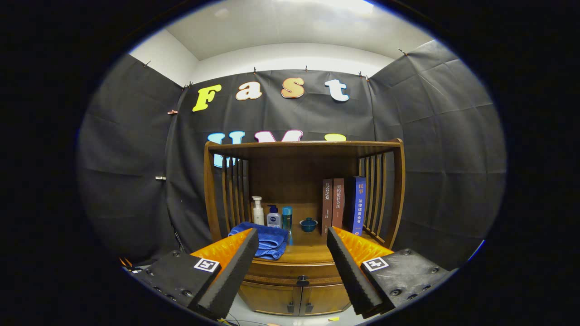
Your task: Pull open the drawer, take out the items inside it, and place them on the countertop above the cabinet.
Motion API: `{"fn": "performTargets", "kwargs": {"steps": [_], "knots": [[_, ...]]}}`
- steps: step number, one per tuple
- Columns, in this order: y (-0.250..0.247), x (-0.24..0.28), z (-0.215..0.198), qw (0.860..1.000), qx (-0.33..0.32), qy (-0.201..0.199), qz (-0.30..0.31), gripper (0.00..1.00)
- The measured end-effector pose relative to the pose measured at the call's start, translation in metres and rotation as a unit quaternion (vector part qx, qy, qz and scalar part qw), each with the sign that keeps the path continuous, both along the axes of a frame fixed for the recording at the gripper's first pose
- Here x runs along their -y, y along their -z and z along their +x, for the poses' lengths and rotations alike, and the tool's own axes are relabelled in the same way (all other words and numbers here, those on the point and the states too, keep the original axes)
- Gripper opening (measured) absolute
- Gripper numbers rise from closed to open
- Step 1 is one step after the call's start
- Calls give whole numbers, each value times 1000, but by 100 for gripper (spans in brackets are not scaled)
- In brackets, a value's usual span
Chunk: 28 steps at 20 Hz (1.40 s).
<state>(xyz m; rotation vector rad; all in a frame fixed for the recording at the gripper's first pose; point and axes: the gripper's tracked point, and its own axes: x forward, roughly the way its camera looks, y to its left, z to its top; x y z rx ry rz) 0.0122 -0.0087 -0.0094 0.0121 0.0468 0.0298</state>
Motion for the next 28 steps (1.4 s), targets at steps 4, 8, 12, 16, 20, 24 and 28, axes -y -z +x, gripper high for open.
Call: {"fn": "performTargets", "kwargs": {"steps": [4, 8, 12, 16, 20, 24, 28], "knots": [[2, 4, 1, 1000, -2, 1, 2, 99], [10, 11, 7, 1000, -12, 5, 0, 99], [29, 16, 15, 1000, -25, 3, -2, 99], [61, 18, 30, 999, -42, 2, 2, 99], [105, 23, 48, 998, -64, 3, -2, 99], [155, 25, 71, 995, -95, 8, 16, 99], [209, 21, 92, 992, -127, 9, 20, 99]]}}
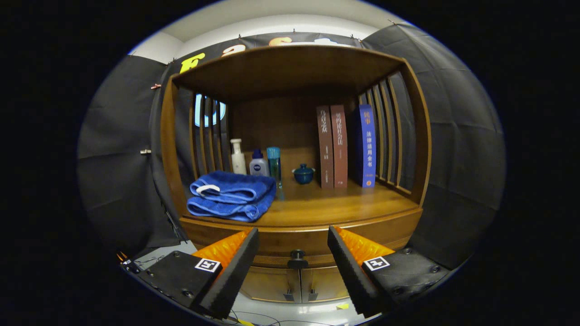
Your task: Pull open the drawer, take out the items inside it, and place them on the countertop above the cabinet.
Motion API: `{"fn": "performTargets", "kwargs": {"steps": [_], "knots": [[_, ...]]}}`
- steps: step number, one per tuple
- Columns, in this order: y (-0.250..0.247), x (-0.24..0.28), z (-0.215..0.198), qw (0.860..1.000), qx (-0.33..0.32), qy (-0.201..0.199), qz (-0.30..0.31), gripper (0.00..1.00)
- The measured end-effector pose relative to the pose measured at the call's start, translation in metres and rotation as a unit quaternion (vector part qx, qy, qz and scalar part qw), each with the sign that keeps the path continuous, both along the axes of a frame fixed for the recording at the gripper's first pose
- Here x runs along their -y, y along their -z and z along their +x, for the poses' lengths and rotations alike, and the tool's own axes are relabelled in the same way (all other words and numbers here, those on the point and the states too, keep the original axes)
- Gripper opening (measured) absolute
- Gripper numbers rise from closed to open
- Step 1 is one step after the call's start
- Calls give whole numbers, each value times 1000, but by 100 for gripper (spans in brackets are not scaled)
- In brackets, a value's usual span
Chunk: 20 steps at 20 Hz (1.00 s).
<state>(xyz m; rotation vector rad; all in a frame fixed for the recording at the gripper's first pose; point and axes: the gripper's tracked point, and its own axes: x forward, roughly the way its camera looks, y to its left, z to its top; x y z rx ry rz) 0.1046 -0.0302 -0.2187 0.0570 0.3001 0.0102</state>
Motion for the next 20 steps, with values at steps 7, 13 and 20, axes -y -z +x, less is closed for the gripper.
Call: {"fn": "performTargets", "kwargs": {"steps": [7, 13, 20], "knots": [[86, 2, 27, 998, -59, 5, 0, 87], [133, 6, 40, 995, -97, 14, -2, 82], [140, 6, 41, 995, -103, 11, 6, 43]]}}
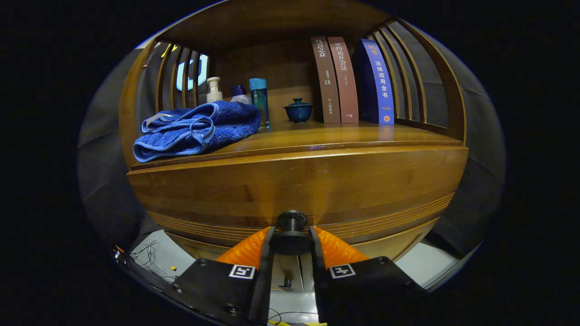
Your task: Pull open the drawer, take out the items inside it, and place them on the countertop above the cabinet.
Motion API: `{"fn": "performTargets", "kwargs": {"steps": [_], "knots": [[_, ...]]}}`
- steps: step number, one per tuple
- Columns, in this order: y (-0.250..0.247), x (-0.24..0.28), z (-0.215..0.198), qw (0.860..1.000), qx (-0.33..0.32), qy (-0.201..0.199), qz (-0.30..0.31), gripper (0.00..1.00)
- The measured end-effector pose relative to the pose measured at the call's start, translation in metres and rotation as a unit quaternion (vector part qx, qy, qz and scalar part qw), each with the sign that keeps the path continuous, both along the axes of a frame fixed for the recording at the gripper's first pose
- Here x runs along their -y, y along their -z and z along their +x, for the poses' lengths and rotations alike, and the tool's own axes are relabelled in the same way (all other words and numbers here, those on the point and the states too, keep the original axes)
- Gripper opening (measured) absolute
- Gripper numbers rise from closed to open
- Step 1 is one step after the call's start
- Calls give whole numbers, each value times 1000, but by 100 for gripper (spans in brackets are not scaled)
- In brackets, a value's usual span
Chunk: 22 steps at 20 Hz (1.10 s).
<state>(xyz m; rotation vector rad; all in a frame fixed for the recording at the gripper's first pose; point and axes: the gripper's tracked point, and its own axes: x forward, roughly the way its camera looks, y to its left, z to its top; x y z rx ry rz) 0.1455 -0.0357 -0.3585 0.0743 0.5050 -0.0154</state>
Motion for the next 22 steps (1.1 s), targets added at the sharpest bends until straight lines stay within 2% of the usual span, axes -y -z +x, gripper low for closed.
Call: {"fn": "performTargets", "kwargs": {"steps": [3, 4, 10, 22], "knots": [[11, 1, 8, 1000, -11, -9, -7, 26], [-2, 1, -3, 1000, -15, -12, -10, 26], [-4, 0, -28, 1000, -22, -14, -14, 26], [-20, -5, -141, 998, -46, -25, -29, 26]]}}
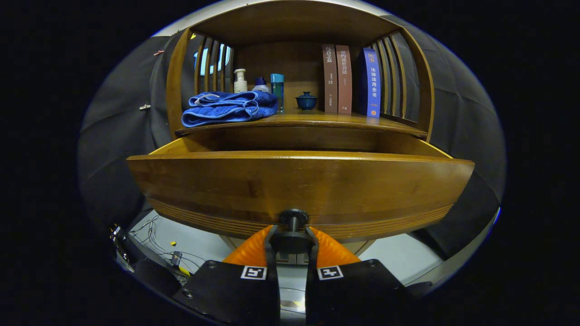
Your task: Pull open the drawer, take out the items inside it, and place them on the countertop above the cabinet.
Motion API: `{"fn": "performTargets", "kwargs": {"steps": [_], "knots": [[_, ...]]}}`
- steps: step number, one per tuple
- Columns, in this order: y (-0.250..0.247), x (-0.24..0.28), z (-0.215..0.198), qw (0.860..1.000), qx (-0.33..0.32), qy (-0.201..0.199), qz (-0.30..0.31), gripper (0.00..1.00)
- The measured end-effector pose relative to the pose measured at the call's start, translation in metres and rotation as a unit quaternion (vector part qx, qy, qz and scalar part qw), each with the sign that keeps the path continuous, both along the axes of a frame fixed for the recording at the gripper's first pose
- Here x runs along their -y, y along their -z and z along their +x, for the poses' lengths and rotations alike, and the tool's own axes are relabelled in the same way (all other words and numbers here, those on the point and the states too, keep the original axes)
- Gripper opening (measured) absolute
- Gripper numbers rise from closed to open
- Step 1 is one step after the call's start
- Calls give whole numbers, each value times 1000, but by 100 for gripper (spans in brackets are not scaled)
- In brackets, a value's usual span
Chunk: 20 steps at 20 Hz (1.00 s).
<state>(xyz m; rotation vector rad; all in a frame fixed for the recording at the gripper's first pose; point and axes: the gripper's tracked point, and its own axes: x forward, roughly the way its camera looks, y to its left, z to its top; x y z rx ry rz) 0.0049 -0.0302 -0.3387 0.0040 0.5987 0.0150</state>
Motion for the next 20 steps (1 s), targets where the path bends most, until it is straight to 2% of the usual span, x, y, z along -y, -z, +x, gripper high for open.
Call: {"fn": "performTargets", "kwargs": {"steps": [8, 17, 20], "knots": [[-3, 0, -49, 1000, -27, 0, 6, 26], [7, 1, -63, 999, -46, 2, 2, 27], [5, 6, -68, 998, -62, 15, 1, 46]]}}
